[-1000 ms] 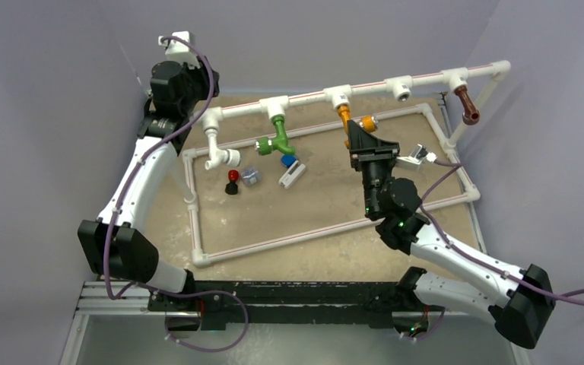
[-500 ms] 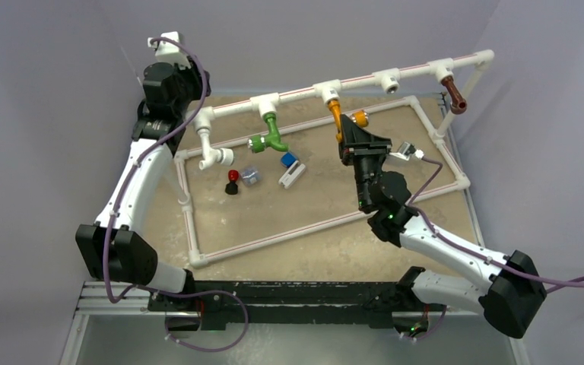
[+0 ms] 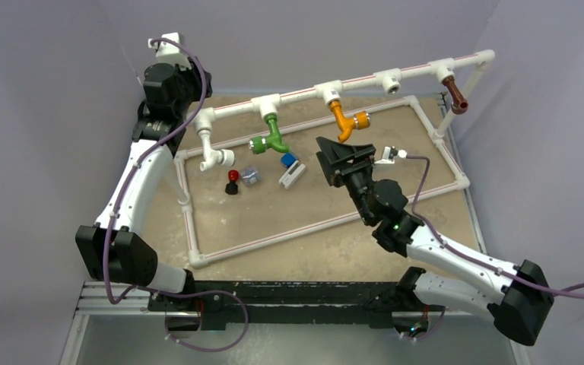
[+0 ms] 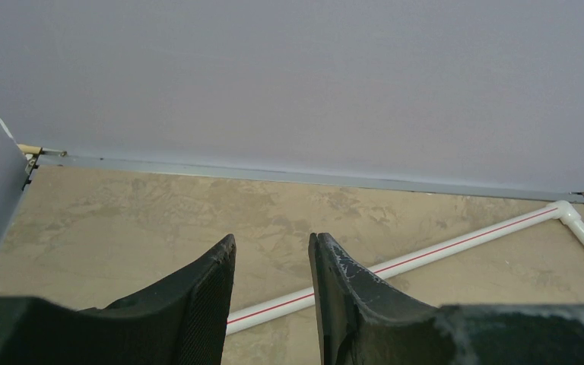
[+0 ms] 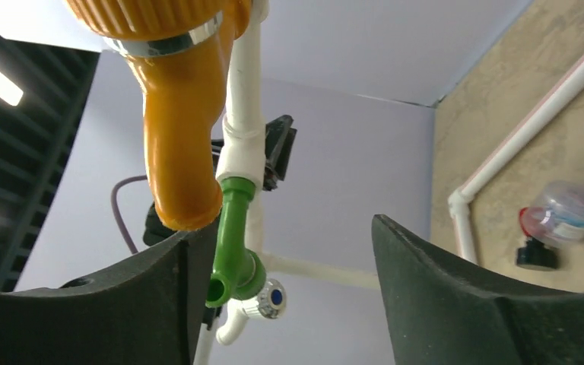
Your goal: Install the water faucets
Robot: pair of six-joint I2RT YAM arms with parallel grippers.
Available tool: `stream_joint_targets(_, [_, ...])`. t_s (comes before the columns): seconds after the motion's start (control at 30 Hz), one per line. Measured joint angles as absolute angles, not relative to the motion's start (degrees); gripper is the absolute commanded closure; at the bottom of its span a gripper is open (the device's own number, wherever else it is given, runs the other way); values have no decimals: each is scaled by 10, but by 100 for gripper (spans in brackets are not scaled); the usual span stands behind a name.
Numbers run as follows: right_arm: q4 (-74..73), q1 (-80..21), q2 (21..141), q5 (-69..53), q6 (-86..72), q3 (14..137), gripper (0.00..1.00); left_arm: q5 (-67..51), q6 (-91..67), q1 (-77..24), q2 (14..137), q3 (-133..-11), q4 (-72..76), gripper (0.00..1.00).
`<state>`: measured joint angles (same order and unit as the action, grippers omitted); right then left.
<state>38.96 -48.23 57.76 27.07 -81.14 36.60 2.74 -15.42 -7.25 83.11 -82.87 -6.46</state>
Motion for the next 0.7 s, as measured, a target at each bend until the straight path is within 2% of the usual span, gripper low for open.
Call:
stream_joint_targets(0.13, [337,-482,530,270,-787,360,17,27,-155,-72,831,-829,-65,60])
stream_joint_targets(0.3, [275,-482,461,281,-705,362,16,26,-155,-72,831,-829,-65,60])
stream_joint_targets(0.57, [166,-482,405,294,-473,432,16,25,-155,-72,831,-829,-65,60])
stream_joint_targets(0.7, [132,-482,392,281,-318,481,11,25,-155,-72,831,-829,-65,60])
